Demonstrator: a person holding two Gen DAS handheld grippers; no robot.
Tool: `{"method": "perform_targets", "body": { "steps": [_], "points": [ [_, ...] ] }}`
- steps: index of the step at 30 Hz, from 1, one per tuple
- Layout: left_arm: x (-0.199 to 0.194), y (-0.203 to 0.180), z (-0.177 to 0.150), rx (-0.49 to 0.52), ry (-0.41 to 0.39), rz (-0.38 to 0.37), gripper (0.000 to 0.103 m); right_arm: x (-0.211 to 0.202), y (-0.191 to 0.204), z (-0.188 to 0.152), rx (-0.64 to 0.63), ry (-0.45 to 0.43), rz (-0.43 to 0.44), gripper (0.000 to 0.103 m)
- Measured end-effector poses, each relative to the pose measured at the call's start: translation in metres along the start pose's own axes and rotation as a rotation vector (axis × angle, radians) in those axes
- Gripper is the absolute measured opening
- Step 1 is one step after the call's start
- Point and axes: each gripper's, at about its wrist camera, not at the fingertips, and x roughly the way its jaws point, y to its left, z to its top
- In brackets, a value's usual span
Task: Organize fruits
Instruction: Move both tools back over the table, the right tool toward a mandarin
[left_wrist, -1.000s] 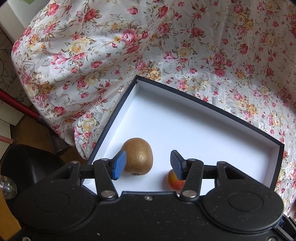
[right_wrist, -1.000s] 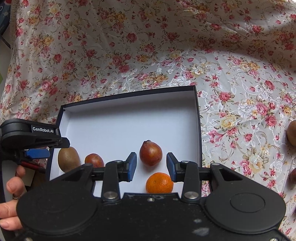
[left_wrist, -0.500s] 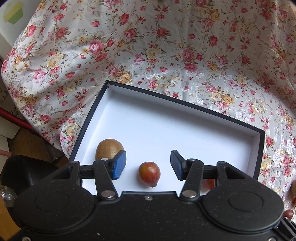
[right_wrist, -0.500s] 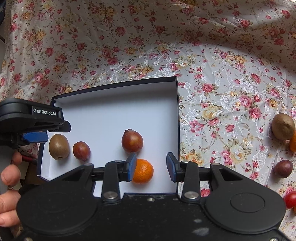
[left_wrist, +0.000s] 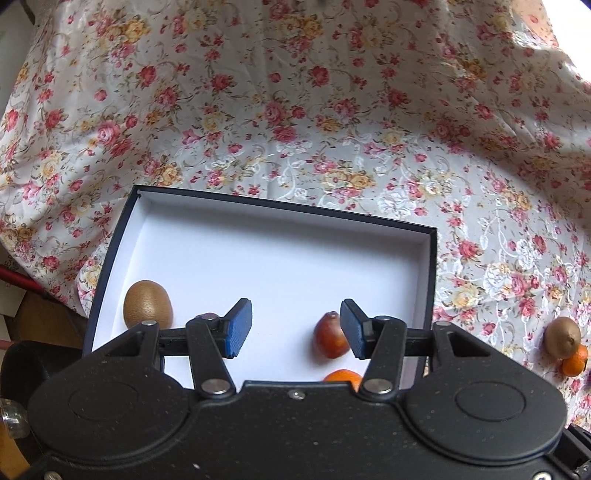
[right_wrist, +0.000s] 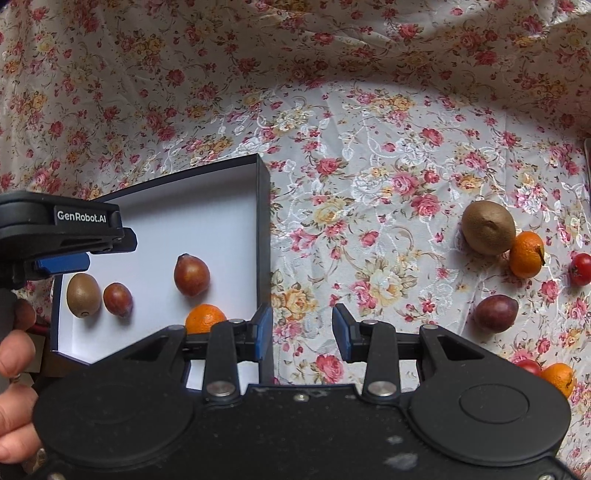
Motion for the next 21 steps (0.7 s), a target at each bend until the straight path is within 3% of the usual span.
{"method": "perform_targets", "body": {
  "steps": [21],
  "points": [
    [-0.017, -0.137, -0.039, 0.238, 0.012, -0.088, 0.058, -0.036, -0.126, -0.03, 0.258, 0.033, -0.064, 0.039]
  ]
}}
